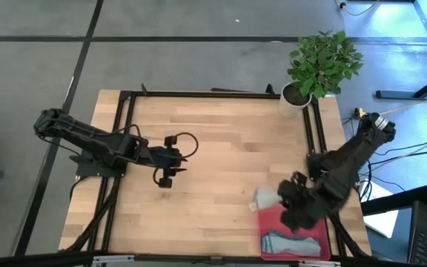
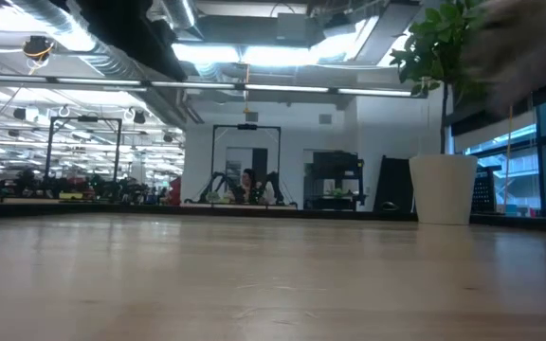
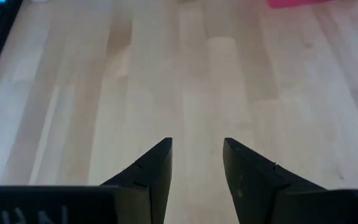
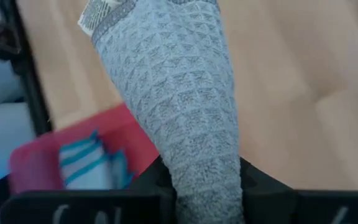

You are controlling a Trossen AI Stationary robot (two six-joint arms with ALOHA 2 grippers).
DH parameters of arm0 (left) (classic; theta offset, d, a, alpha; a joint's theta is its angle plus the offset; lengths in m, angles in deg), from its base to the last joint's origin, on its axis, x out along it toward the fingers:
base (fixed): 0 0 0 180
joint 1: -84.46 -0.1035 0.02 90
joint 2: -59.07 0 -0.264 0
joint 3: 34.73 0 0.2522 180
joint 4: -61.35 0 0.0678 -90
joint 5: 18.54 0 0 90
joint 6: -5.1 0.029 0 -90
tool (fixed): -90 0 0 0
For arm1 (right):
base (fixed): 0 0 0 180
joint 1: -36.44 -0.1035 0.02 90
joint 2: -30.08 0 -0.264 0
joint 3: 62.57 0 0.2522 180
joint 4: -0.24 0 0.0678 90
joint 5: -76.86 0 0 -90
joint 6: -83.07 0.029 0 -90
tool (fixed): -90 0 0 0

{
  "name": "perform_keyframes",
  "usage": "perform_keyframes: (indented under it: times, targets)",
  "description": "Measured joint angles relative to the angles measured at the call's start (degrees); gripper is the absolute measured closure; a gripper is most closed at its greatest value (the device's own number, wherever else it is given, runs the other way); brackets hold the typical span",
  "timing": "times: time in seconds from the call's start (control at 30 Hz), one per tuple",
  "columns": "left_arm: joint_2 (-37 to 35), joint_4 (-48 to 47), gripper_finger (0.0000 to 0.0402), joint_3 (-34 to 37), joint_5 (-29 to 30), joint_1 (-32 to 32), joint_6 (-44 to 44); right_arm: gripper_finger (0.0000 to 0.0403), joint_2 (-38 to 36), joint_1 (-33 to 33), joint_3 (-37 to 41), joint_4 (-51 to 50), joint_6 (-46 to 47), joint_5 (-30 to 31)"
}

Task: Roll microfiber towels into tight, uniform cylinder then place into a basket
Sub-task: Put the rolled gray towel into the bin

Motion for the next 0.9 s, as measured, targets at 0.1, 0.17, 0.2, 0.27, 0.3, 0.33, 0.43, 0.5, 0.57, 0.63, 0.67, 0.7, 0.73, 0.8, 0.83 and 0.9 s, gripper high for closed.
perform_keyframes:
  times: [0.1, 0.17, 0.2, 0.27, 0.3, 0.33, 0.43, 0.5, 0.57, 0.63, 0.67, 0.7, 0.73, 0.8, 0.83, 0.9]
  targets:
    - [0.00, 0.95, 0.0266, 0.00, 0.00, 1.36, 0.02, 0.0346, 1.78, -5.76, 0.00, -0.31, 8.90, 0.07]
    - [0.00, 1.50, 0.0266, 0.00, 0.02, 2.30, 0.02, 0.0345, 3.41, -9.01, 0.00, -0.25, 13.51, 0.11]
    - [0.00, 1.86, 0.0266, 0.00, 0.00, 2.72, 0.02, 0.0343, 4.42, -10.30, 0.00, -0.23, 15.70, 0.11]
    - [0.00, 2.27, 0.0266, 0.00, -0.02, 3.43, 0.03, 0.0341, 6.59, -12.46, 0.00, 0.19, 19.22, 0.09]
    - [0.00, 2.55, 0.0266, 0.00, -0.02, 3.74, 0.04, 0.0341, 7.79, -13.40, 0.00, 0.71, 20.06, -0.01]
    - [0.00, 2.82, 0.0266, 0.00, -0.02, 4.04, 0.06, 0.0341, 9.01, -14.05, 0.00, 1.17, 20.89, -0.32]
    - [0.00, 3.13, 0.0266, 0.02, 0.00, 4.86, 0.96, 0.0344, 12.57, -15.08, -0.02, 2.18, 22.17, -3.01]
    - [0.00, 3.48, 0.0266, 0.02, -0.01, 5.36, 1.96, 0.0344, 14.68, -15.41, -0.04, 2.89, 22.31, -4.59]
    - [0.00, 3.97, 0.0266, 0.02, -0.02, 5.68, 2.94, 0.0341, 16.73, -15.47, -0.04, 2.90, 22.30, -4.57]
    - [0.00, 4.71, 0.0266, 0.02, -0.01, 5.87, 3.06, 0.0340, 18.49, -15.47, -0.04, 3.01, 22.02, -4.54]
    - [0.00, 4.86, 0.0266, 0.02, 0.00, 5.87, 3.06, 0.0340, 19.38, -15.47, -0.04, 3.05, 21.59, -4.50]
    - [0.00, 4.91, 0.0266, 0.02, -0.02, 5.87, 3.06, 0.0341, 20.25, -15.47, -0.04, 3.12, 21.40, -4.50]
    - [0.00, 4.93, 0.0266, 0.02, -0.02, 5.87, 3.06, 0.0342, 21.01, -15.47, -0.04, 3.12, 21.19, -4.50]
    - [0.00, 5.02, 0.0266, 0.02, 0.00, 5.87, 3.06, 0.0343, 22.27, -15.45, -0.04, 3.13, 21.19, -4.71]
    - [0.00, 5.02, 0.0266, 0.02, 0.00, 5.87, 3.06, 0.0343, 22.74, -15.43, -0.04, 3.14, 21.23, -5.30]
    - [0.00, 5.02, 0.0266, 0.02, -0.01, 5.87, 3.06, 0.0337, 23.38, -15.13, -0.04, 3.14, 21.34, -6.81]
